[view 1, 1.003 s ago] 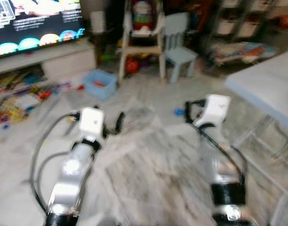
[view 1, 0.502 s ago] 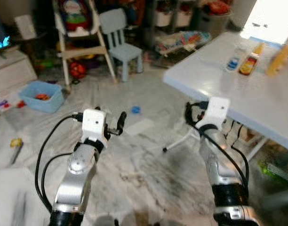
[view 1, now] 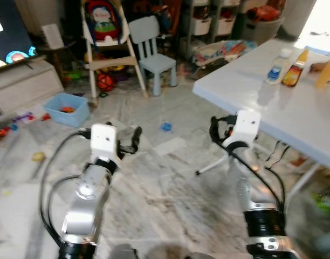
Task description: Restocking fridge
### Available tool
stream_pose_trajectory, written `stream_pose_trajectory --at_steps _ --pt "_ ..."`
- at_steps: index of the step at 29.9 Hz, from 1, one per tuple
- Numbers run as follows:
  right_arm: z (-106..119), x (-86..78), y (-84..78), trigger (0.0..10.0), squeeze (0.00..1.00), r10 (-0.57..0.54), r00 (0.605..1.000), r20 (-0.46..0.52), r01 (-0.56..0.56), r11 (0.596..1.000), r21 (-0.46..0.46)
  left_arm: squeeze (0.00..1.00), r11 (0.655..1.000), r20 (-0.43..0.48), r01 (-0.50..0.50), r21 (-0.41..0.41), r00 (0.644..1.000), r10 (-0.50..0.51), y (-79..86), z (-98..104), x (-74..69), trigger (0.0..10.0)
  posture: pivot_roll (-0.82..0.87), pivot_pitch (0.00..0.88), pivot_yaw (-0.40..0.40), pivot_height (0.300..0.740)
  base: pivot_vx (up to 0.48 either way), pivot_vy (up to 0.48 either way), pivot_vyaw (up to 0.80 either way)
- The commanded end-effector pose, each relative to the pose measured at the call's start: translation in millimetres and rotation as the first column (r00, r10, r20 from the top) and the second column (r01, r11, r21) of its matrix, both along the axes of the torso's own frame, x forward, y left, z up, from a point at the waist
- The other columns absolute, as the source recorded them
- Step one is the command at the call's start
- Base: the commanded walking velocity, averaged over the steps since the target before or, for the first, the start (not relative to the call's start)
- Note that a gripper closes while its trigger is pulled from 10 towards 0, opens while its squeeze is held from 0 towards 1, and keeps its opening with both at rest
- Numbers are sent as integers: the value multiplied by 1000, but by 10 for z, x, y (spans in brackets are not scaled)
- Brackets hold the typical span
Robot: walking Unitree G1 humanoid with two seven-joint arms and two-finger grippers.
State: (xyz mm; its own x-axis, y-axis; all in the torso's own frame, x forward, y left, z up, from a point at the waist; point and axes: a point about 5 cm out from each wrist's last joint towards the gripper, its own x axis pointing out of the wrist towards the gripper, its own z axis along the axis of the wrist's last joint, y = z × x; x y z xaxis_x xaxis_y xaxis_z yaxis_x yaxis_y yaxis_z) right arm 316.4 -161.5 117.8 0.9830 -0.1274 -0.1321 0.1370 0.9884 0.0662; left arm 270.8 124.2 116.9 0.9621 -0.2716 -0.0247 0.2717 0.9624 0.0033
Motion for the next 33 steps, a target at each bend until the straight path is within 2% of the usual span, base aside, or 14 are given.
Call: stream_pose_trajectory --at_steps 1,4,14,25,29,33 --pt "53 19 9 10000 0 -6 1000 21 6 1000 9 0 1000 21 -1 5 1000 1 32 57 12 10000 2 0 -21 740 0 0 -544" --pt "53 22 -20 10000 0 -15 1000 23 15 1000 -13 0 1000 20 -1 4 1000 0 37 61 13 10000 4 0 -19 740 176 0 -800" --pt "76 19 -40 10000 0 -35 999 37 36 999 -41 0 1000 29 18 2 999 -18 15 72 8 10000 1 0 -17 740 320 0 0" --pt "98 21 -59 10000 0 -45 997 56 49 997 -63 0 999 35 39 -8 999 -38 -29 85 18 10000 2 0 -15 740 469 0 -682" --pt "123 18 -53 10000 0 -34 996 80 42 995 -95 0 999 36 38 -6 999 -38 -34 82 24 10000 6 0 -13 740 480 0 0" --pt "166 -53 -63 10000 0 -18 993 114 33 990 -134 0 998 66 -36 44 997 33 18 114 35 10000 10 0 -13 740 464 0 0"
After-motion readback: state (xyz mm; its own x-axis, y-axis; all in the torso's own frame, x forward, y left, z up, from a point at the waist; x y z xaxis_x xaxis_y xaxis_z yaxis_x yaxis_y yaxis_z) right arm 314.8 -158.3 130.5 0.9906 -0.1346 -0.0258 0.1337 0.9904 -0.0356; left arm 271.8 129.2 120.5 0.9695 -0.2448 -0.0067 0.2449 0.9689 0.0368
